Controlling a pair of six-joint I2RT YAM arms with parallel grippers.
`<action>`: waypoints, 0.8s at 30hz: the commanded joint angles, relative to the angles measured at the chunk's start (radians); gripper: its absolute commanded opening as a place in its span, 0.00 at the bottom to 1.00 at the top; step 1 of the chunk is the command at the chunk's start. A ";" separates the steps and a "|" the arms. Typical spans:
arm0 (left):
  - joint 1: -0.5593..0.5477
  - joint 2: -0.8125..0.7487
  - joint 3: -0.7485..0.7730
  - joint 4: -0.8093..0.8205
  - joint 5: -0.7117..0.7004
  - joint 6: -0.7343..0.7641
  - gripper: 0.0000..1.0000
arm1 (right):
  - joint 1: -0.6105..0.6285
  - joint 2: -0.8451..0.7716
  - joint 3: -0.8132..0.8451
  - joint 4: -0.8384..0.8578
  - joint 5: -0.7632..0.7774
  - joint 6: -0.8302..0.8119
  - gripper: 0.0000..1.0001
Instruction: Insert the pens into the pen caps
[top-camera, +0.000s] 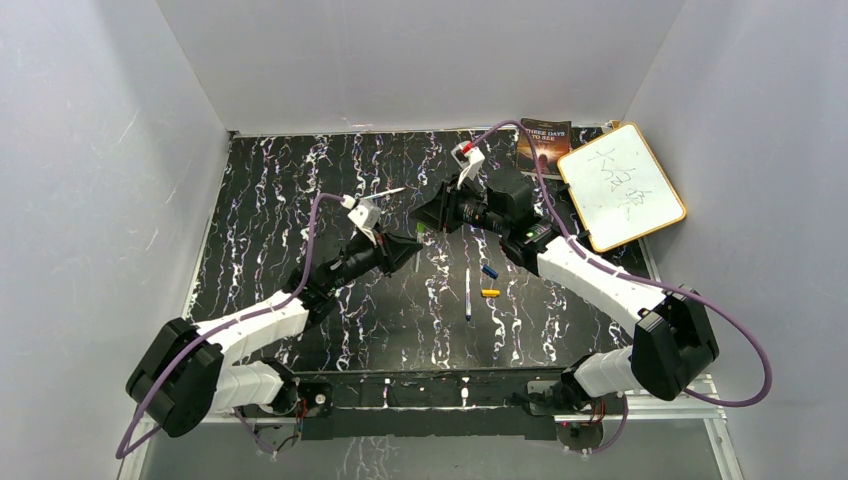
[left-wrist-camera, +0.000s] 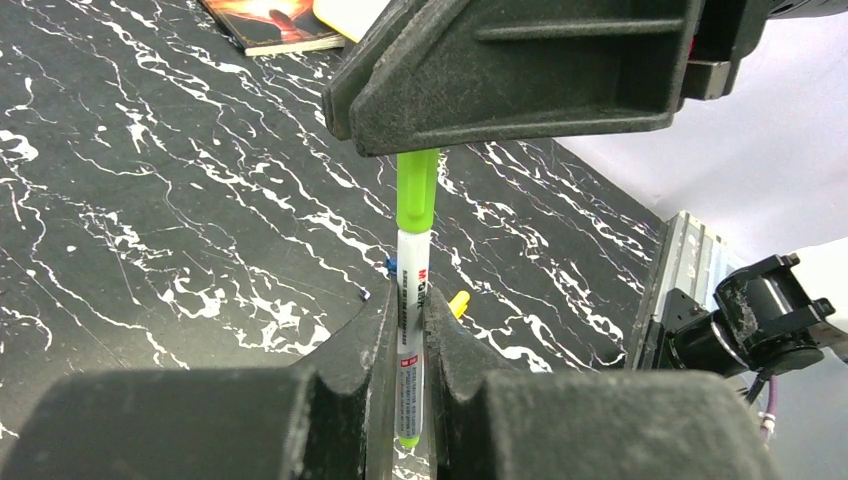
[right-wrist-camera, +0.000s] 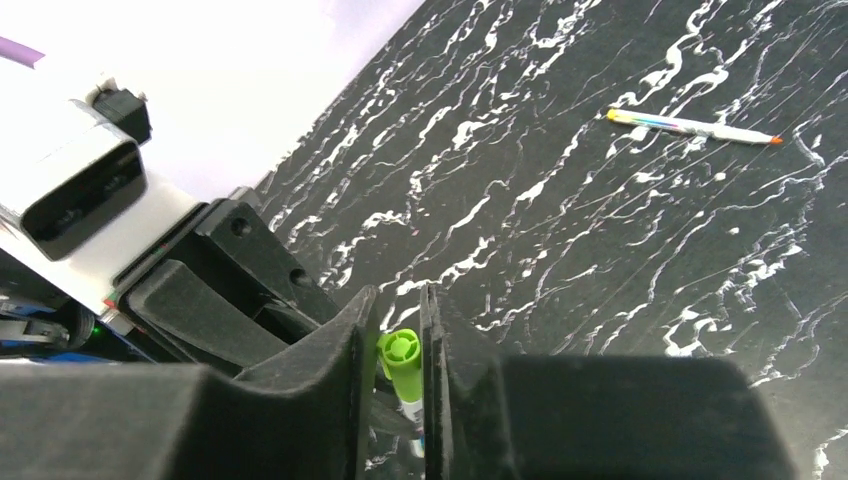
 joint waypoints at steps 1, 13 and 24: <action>-0.004 -0.010 0.043 0.026 0.024 -0.037 0.00 | 0.004 -0.023 0.018 0.030 0.006 -0.018 0.00; -0.003 -0.024 0.159 -0.092 -0.042 -0.172 0.00 | 0.014 -0.038 -0.002 0.021 -0.005 -0.012 0.00; -0.002 -0.051 0.185 -0.091 -0.118 -0.172 0.00 | 0.015 -0.070 -0.028 -0.016 0.012 -0.027 0.00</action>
